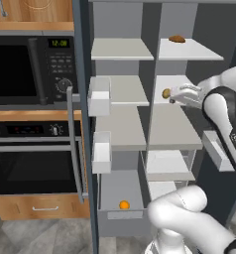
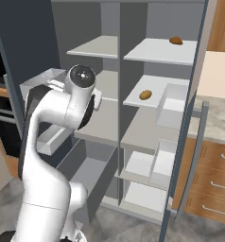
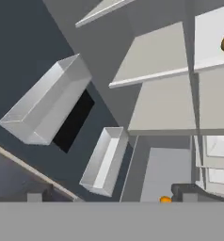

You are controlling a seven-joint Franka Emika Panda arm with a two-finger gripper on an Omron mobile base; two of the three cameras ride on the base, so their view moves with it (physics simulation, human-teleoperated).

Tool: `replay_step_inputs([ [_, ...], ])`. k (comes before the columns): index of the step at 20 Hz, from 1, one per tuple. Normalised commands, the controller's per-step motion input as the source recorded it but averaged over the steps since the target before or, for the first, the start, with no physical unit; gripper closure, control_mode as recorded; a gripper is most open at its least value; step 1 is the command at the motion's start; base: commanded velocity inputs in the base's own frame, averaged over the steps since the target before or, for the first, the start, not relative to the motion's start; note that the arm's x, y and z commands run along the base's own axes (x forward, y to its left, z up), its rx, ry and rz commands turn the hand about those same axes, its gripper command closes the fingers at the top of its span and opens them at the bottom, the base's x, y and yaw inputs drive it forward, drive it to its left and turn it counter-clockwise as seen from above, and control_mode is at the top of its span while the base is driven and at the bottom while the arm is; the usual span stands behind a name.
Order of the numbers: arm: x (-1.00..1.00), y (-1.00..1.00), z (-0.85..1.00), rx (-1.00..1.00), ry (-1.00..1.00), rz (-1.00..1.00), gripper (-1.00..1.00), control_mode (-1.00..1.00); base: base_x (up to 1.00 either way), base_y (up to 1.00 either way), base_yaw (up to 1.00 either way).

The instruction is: Take the potato and orange from the fridge shelf and place them in the freezer drawer to begin freezing them.

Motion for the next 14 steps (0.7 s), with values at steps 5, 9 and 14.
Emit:
replay_step_inputs([
  [5,0.31,0.24,-0.99,-0.19,0.24,-0.15,-1.0,-1.0,0.0,0.0,0.0],
  [9,0.09,0.17,-1.0,-0.18,0.23,-0.17,-1.0,-1.0,0.0,0.0,0.0],
  [14,-0.05,0.11,-1.0,-0.15,0.18,-0.14,-1.0,-1.0,0.0,0.0,0.0],
])
